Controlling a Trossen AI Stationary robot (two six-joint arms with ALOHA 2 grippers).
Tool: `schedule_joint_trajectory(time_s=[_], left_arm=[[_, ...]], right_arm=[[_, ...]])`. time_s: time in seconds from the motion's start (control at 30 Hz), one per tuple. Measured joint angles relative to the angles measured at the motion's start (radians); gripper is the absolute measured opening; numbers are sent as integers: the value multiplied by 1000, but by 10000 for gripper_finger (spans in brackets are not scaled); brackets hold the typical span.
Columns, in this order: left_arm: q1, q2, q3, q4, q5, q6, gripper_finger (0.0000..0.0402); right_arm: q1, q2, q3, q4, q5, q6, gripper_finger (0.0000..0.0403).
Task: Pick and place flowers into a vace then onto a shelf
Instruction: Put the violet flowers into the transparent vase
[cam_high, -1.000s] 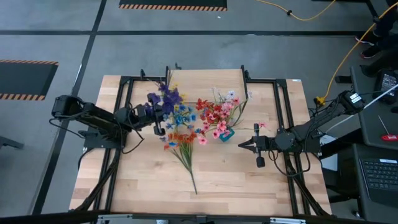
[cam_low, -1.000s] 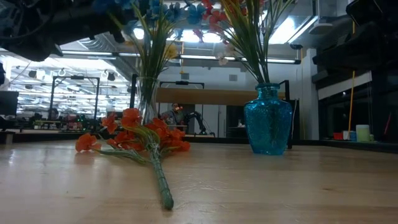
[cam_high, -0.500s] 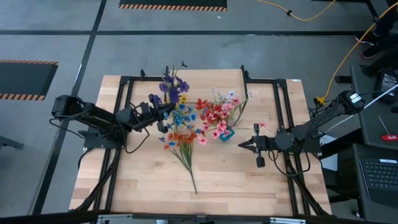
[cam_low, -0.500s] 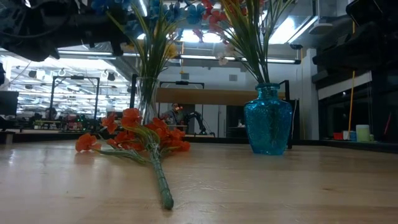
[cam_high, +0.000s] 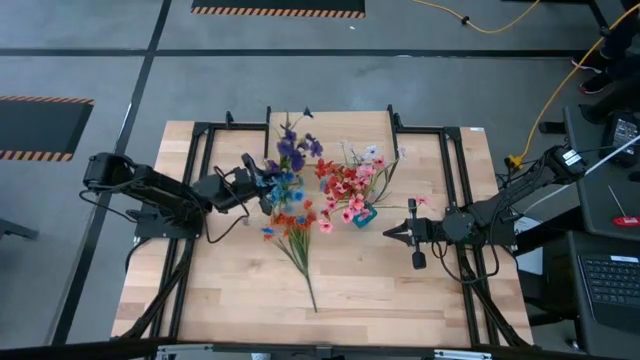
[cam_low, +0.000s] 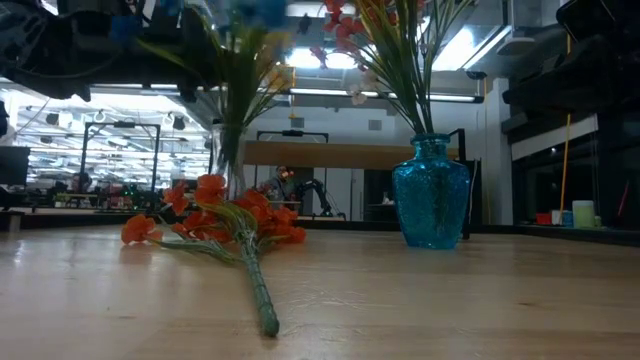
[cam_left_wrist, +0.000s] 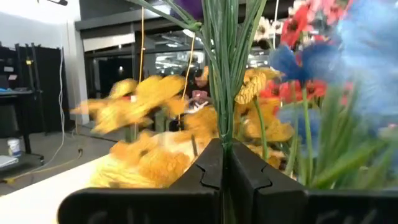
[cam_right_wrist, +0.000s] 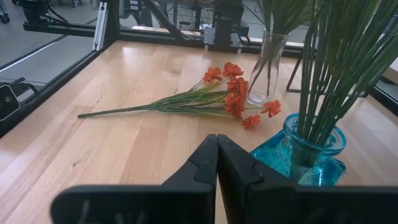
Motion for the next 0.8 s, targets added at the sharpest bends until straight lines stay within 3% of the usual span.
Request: schedule_joint_trajectory(time_s=[0.43,0.8], left_arm=[[0,5,-10,-9,52,37,4],[0,5,-128,89,52,9,4]], right_arm=[[0,0,0,0,0,0,14],[0,31,0,-1,-3,22,14]])
